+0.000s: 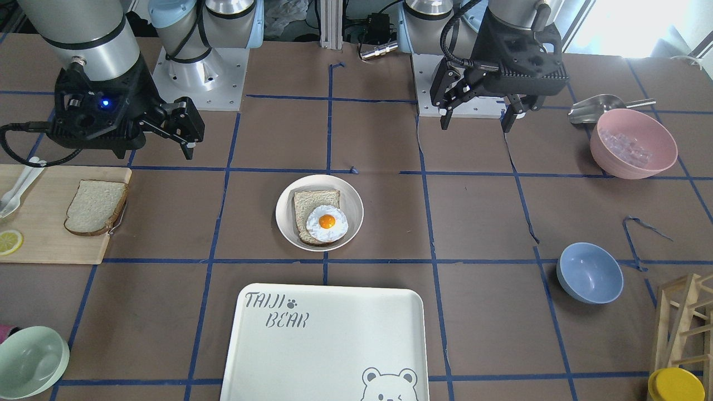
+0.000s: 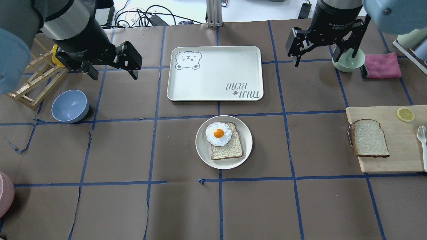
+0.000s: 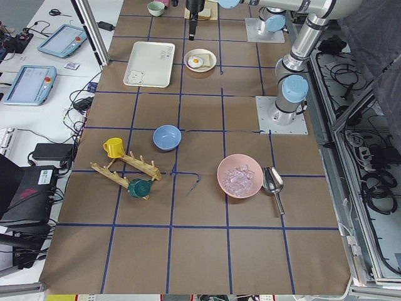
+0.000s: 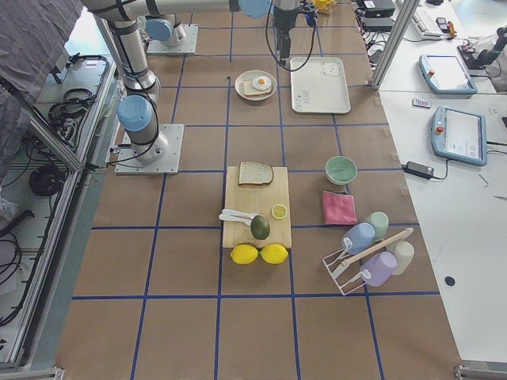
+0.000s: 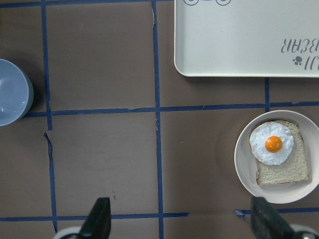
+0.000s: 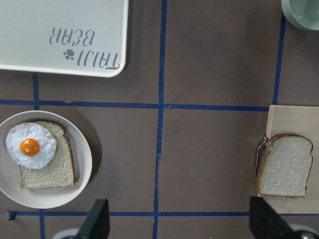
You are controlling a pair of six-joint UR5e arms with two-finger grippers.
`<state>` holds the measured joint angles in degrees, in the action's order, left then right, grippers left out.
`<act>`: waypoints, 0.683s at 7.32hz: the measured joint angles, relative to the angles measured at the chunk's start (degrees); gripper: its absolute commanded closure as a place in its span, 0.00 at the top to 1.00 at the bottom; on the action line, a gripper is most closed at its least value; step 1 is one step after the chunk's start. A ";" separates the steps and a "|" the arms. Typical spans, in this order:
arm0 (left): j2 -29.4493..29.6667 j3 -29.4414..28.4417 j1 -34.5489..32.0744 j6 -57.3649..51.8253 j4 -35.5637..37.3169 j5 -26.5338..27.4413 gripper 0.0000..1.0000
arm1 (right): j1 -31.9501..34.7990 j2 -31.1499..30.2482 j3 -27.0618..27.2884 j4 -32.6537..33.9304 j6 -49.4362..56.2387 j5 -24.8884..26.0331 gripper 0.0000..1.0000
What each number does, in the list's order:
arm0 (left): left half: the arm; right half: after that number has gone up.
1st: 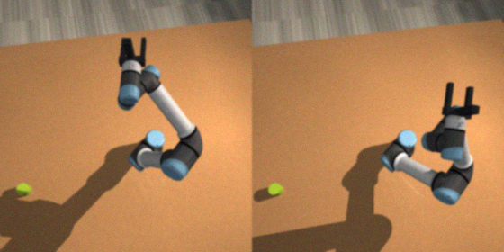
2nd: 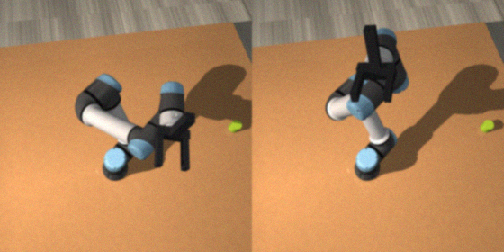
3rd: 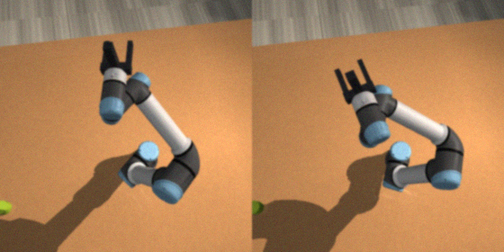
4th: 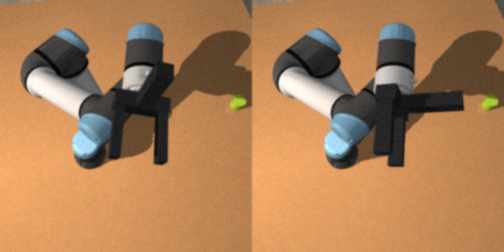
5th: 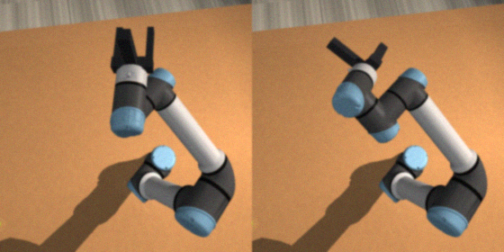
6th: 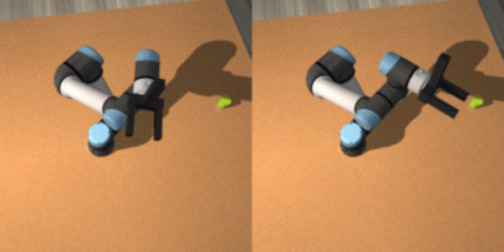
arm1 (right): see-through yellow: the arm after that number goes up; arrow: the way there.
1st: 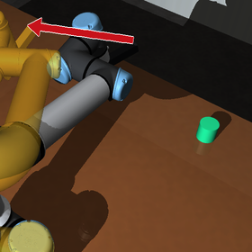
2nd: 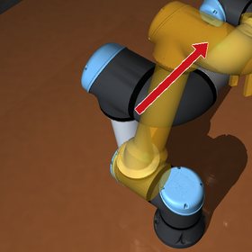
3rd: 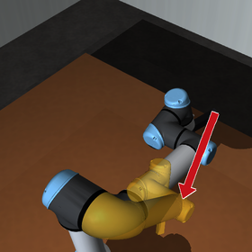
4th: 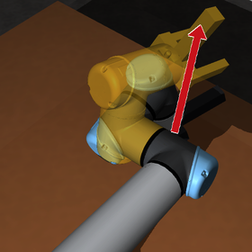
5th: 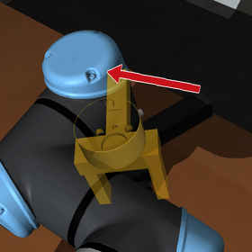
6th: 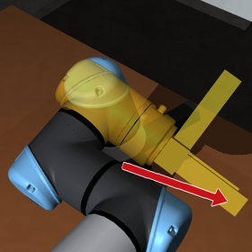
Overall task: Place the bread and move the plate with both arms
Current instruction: 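Move the right gripper down to the bread slice on the wooden board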
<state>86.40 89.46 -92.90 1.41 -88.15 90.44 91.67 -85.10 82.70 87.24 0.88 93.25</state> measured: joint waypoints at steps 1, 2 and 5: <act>0.00 -0.01 0.00 0.00 0.00 0.00 1.00 | -0.02 0.01 0.00 0.00 0.00 0.02 1.00; 0.00 -0.04 0.00 0.00 0.00 0.00 1.00 | -0.04 0.12 0.11 -0.05 0.05 0.08 1.00; 0.03 -0.08 -0.05 0.03 0.00 -0.02 1.00 | -3.53 0.56 8.56 1.80 0.34 5.74 1.00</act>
<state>86.42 89.39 -92.95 1.44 -88.15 90.42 88.14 -84.54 91.27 89.04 1.22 98.99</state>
